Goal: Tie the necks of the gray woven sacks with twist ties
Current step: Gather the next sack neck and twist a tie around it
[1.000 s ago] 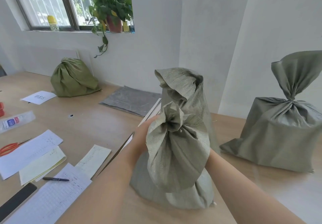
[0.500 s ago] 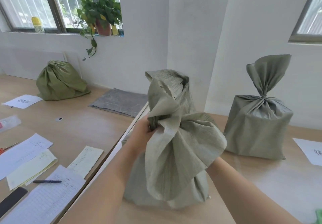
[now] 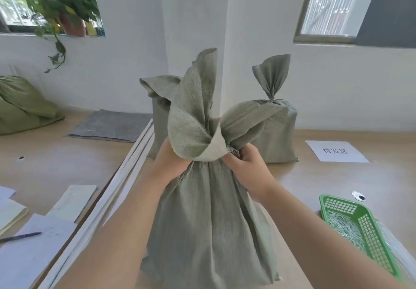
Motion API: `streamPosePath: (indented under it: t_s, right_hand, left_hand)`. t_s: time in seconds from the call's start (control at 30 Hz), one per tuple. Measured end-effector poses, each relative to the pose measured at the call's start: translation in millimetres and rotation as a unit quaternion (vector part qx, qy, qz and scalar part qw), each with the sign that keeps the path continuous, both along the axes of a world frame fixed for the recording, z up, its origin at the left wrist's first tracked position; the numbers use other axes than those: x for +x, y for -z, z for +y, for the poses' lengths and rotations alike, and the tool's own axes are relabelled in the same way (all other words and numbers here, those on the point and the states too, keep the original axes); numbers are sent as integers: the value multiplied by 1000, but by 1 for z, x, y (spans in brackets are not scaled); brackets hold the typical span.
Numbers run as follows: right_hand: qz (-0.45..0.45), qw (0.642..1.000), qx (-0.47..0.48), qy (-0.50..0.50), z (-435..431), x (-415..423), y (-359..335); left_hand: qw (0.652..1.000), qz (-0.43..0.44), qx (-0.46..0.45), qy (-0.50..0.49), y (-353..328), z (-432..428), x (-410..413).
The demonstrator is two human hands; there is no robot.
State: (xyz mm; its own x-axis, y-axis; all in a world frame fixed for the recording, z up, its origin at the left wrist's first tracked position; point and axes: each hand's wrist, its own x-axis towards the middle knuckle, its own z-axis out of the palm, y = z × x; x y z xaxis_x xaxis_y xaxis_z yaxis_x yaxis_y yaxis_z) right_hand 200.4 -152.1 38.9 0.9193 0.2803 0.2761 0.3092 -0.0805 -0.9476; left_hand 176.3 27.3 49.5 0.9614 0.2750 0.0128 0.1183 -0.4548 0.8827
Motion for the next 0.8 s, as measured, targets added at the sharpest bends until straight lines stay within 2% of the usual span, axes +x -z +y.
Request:
streamPosePath:
  t_s: [0.13, 0.3, 0.5, 0.67, 0.8]
  right_hand:
    - [9, 999, 30, 9, -35, -31, 1]
    - [45, 998, 52, 18, -89, -56, 9]
    - [99, 991, 85, 31, -162, -76, 16]
    - [136, 984, 108, 44, -219, -88, 24]
    - [141, 984, 102, 39, -263, -97, 28]
  left_hand:
    - [995, -62, -6, 84, -23, -52, -33]
    - [989, -75, 11, 127, -17, -102, -45]
    - [983, -86, -22, 162, -15, -172, -55]
    - [977, -105, -1, 184, -18, -241, -69]
    - [974, -126, -19, 190, -18, -288, -79]
